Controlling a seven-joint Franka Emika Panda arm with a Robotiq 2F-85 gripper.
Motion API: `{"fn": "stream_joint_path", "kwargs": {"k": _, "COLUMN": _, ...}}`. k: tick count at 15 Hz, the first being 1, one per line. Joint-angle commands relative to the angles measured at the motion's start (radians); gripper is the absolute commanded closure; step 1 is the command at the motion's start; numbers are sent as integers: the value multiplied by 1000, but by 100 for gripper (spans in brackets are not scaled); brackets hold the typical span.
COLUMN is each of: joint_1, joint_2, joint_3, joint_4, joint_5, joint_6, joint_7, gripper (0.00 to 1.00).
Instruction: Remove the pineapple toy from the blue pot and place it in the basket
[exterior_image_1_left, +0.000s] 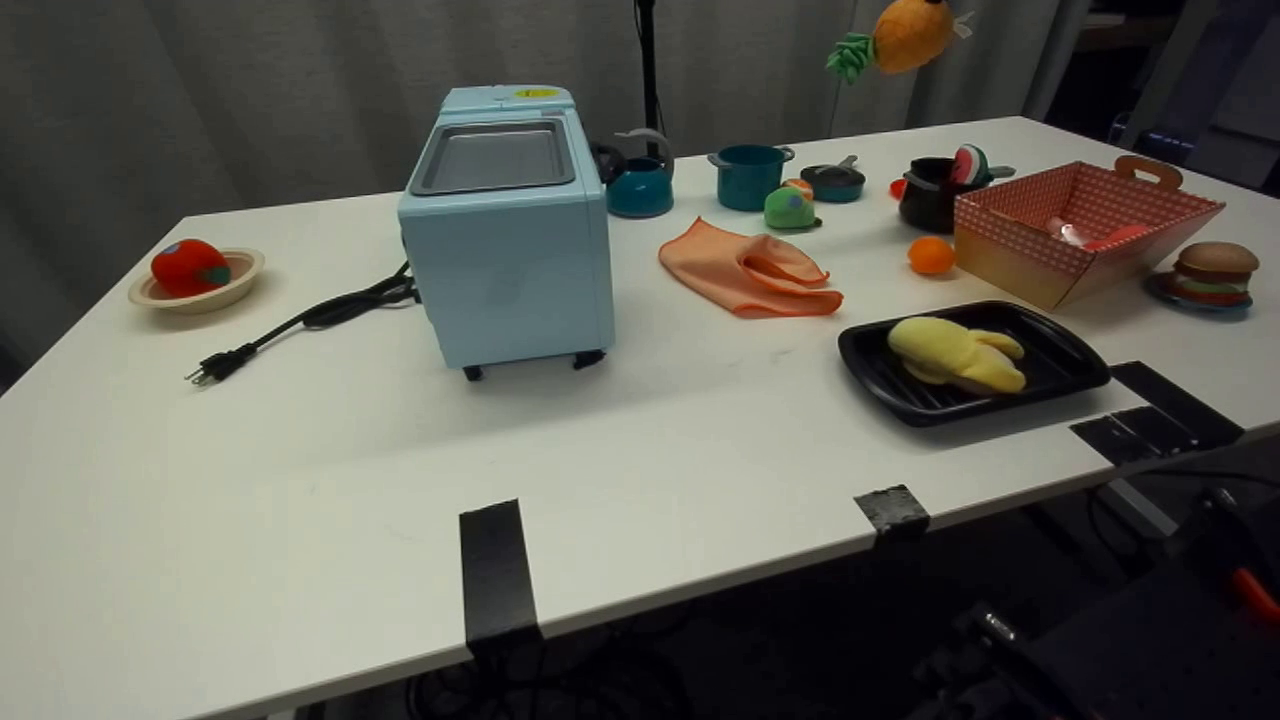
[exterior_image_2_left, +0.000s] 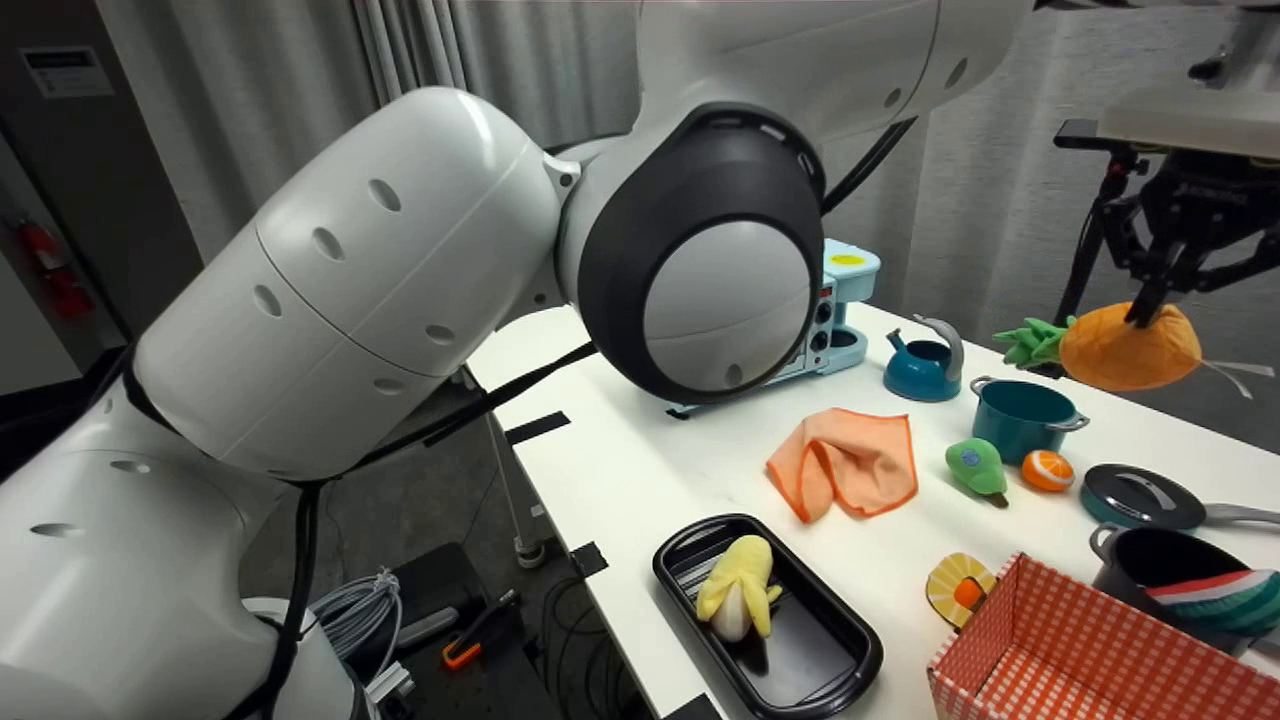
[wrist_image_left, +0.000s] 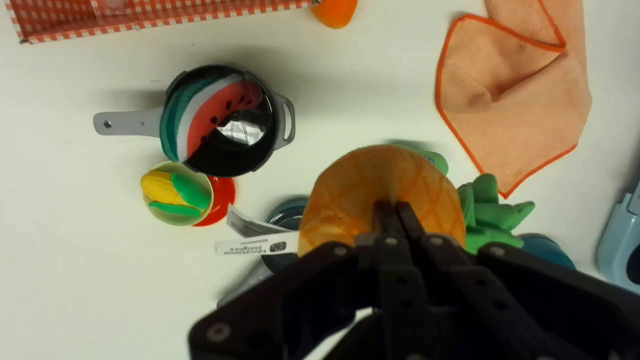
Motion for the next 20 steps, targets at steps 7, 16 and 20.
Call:
{"fn": "stream_joint_path", "kwargs": {"k": 7, "joint_1": -12, "joint_2": 2, "joint_3": -88, "joint_4": 13, "joint_5": -134, "joint_6": -208, "joint_7": -55, "gripper": 99}}
{"fn": "stream_joint_path", "kwargs": {"k": 16, "joint_1": -36, "joint_2": 32, "joint_3": -163, "joint_4": 29, "joint_5": -250, "joint_6": -356, "joint_7": -79, "gripper": 99}}
{"fn": "stream_joint_path", "kwargs": {"k": 20, "joint_1": -44, "joint_2": 55, "joint_3": -183, "joint_4": 32, "joint_5": -292, "joint_6": -389, "joint_7": -86, "gripper": 72}}
